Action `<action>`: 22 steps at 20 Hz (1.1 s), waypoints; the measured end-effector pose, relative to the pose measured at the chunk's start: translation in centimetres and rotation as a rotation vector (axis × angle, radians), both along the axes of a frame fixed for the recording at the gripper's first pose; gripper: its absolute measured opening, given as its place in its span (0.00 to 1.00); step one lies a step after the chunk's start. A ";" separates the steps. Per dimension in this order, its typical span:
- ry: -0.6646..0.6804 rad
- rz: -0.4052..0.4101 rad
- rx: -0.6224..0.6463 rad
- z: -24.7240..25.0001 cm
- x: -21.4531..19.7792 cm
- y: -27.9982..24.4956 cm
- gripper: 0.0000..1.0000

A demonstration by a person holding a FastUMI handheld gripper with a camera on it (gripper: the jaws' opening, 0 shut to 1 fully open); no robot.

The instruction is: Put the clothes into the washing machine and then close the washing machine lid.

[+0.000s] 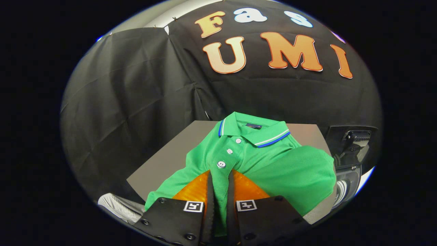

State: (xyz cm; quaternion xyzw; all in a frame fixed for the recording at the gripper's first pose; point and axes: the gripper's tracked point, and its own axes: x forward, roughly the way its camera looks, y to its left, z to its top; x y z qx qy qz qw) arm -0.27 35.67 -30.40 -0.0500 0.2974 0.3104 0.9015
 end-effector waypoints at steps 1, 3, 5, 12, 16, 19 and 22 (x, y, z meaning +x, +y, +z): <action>-0.019 -0.015 -0.006 -0.1 0.3 -0.6 0.16; -0.059 -0.027 -0.027 1.2 -0.1 -2.5 0.15; -0.074 -0.033 -0.035 2.1 0.2 -4.5 0.15; -0.154 -0.103 0.023 9.4 4.4 -11.5 0.15; -0.170 -0.173 0.064 12.9 7.1 -16.9 0.15; -0.183 -0.221 0.080 14.5 9.5 -21.3 0.15; -0.200 -0.245 0.064 15.2 11.0 -25.0 0.15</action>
